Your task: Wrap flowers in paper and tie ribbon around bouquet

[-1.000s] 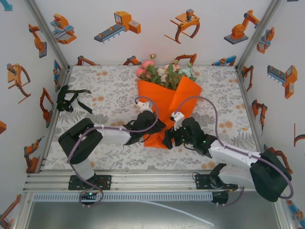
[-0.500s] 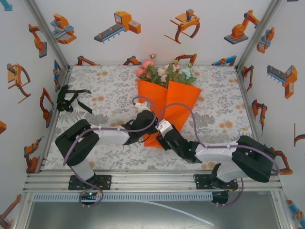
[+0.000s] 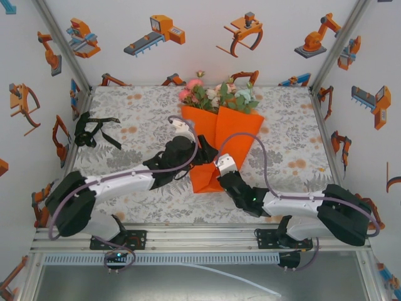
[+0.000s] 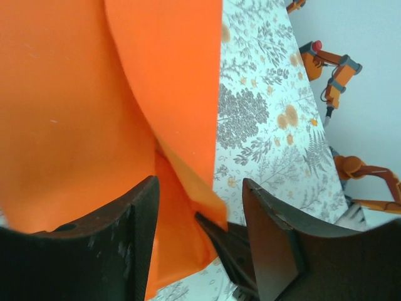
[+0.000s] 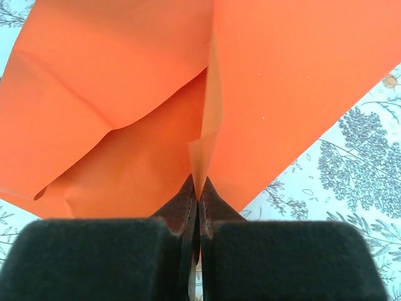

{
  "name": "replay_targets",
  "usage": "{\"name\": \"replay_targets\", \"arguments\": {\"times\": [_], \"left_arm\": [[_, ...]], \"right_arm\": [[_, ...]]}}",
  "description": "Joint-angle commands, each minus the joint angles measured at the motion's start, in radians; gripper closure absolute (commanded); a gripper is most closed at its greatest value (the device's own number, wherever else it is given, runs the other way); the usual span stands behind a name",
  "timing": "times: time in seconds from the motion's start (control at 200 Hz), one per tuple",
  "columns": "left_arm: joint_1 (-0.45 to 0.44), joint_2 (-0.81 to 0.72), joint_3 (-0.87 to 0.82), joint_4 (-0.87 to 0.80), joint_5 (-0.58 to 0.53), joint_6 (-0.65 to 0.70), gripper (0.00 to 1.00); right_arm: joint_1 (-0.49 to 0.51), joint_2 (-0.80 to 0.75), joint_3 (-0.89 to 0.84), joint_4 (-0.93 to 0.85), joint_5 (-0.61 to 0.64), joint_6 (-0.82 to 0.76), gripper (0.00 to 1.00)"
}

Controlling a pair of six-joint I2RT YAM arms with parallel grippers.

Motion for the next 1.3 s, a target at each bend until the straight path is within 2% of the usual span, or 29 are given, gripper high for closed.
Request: {"name": "replay_targets", "arguments": {"times": [0.0, 0.09, 0.135, 0.225, 0.37, 0.526, 0.761, 0.986, 1.086, 1.202, 1.297], "left_arm": [[-0.001, -0.052, 0.039, -0.191, -0.133, 0.193, 0.47], [0.011, 0.009, 0.057, -0.259, -0.111, 0.254, 0.58], [0.019, 0.060, 0.073, -0.262, -0.036, 0.261, 0.64], [0.013, 0.168, 0.103, -0.211, 0.114, 0.234, 0.70], [-0.018, 0.299, 0.125, -0.092, 0.156, 0.152, 0.72], [-0.042, 0.405, 0.170, -0.013, 0.257, 0.120, 0.74], [-0.059, 0.470, 0.172, -0.003, 0.231, 0.092, 0.75], [-0.060, 0.474, 0.163, -0.004, 0.201, 0.083, 0.75], [-0.061, 0.472, 0.161, 0.003, 0.196, 0.070, 0.75], [-0.060, 0.461, 0.152, 0.005, 0.173, 0.063, 0.74], [-0.060, 0.438, 0.137, 0.013, 0.163, 0.061, 0.71]], "right_arm": [[-0.016, -0.056, -0.040, -0.035, 0.022, 0.009, 1.00], [-0.058, -0.128, -0.060, -0.080, -0.037, 0.016, 0.99], [-0.081, -0.164, -0.069, -0.106, -0.059, 0.026, 0.99], [-0.115, -0.236, -0.089, -0.138, -0.106, 0.029, 0.98], [-0.130, -0.337, -0.105, -0.182, -0.135, 0.029, 0.97], [-0.137, -0.407, -0.124, -0.192, -0.201, 0.031, 0.94], [-0.143, -0.389, -0.118, -0.106, -0.322, 0.065, 0.91], [-0.144, -0.233, -0.091, 0.043, -0.360, 0.135, 0.88], [-0.144, -0.161, -0.078, 0.092, -0.409, 0.142, 0.82], [-0.144, -0.111, -0.073, 0.094, -0.428, 0.150, 0.71], [-0.145, -0.113, -0.082, 0.094, -0.445, 0.148, 0.69]]}}
